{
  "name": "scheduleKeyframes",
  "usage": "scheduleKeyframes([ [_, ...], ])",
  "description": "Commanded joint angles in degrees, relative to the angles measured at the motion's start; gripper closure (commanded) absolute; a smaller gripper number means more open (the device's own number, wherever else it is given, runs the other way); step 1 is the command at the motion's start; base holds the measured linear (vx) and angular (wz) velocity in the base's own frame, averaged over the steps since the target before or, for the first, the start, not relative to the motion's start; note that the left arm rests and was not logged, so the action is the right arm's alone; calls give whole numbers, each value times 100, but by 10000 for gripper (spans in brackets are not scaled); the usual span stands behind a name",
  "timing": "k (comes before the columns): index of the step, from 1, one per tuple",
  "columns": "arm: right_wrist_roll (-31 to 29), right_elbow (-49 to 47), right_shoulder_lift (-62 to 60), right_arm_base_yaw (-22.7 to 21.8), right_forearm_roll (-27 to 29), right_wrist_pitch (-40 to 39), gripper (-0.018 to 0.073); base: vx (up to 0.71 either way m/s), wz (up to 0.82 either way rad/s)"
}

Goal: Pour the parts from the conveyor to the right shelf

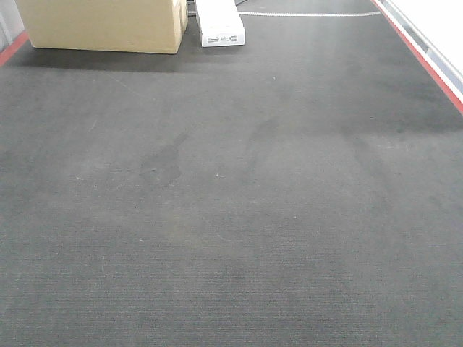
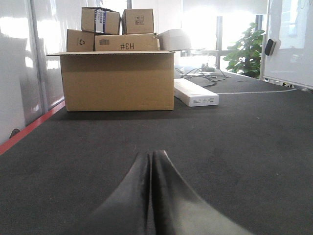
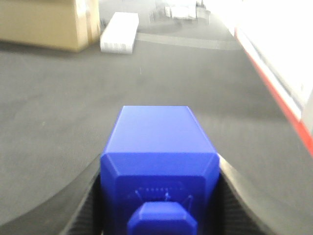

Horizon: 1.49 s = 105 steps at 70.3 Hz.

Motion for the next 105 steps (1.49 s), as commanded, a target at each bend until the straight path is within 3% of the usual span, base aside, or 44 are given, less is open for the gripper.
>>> scheduleKeyframes([
  [1,-225,280,-267,-24,-105,-1288,568,0,0],
  [7,-330,496,-311,-24,-108,-1744,568,0,0],
  [105,-325,496,-278,-24,-86,-1693,568,0,0],
])
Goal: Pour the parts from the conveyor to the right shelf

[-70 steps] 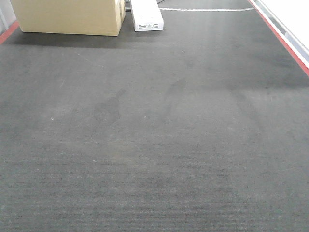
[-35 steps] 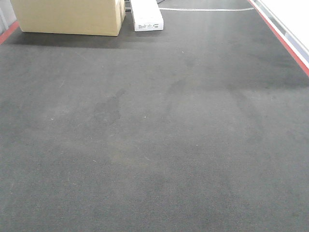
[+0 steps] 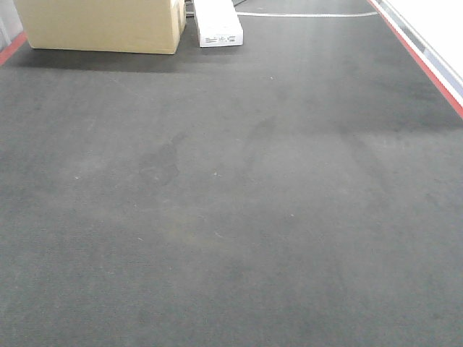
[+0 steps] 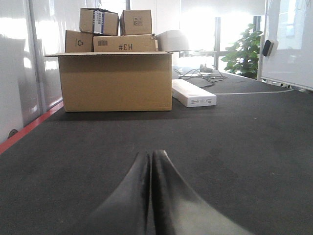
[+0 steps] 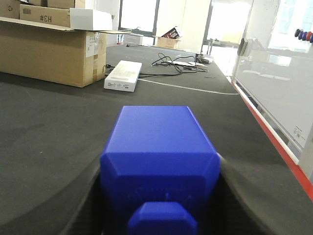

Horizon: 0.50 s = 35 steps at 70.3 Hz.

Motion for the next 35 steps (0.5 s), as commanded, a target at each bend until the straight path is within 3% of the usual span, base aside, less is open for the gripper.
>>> scheduleKeyframes([
  [1,-69,-149,88,-24,-62,-516,568,-4,-6],
  [35,-69,-149,88,-24,-62,-516,568,-18,-4],
])
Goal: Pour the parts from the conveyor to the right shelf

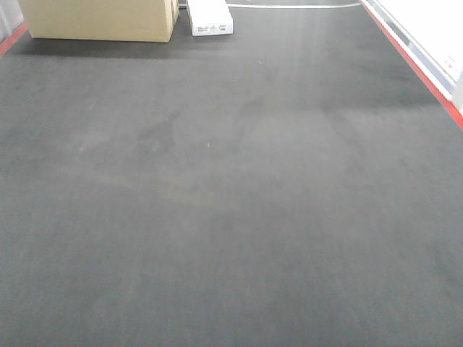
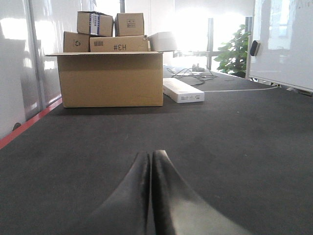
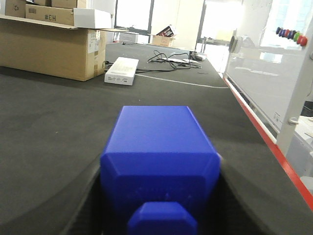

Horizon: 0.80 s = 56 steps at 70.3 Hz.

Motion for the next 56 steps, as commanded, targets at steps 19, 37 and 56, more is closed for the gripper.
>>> scheduleKeyframes([
  [19,-69,-162,88,-24,-62,-509,568,-37,5],
  [37,-69,-162,88,-24,-62,-501,568,-43,11],
  [56,-69,-162,88,-24,-62,-501,568,-37,1],
])
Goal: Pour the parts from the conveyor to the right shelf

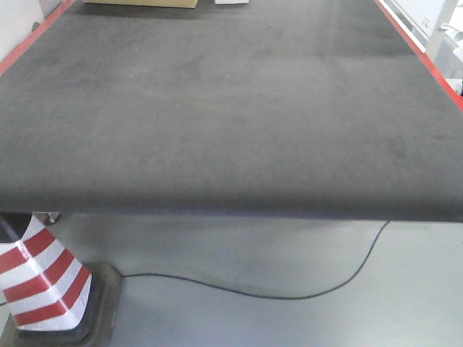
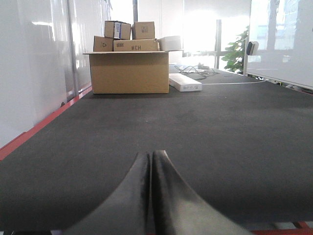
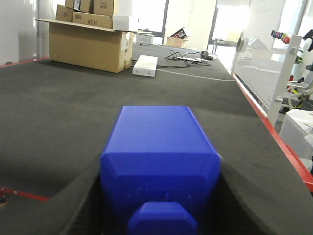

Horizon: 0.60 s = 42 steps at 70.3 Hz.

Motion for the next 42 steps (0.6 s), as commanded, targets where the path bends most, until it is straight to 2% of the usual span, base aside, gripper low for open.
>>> scheduleKeyframes([
  [1,-69,-162,88,-24,-59,-494,568,-31,-2],
  [42,-69,-162,88,-24,-59,-489,568,-23,-4],
])
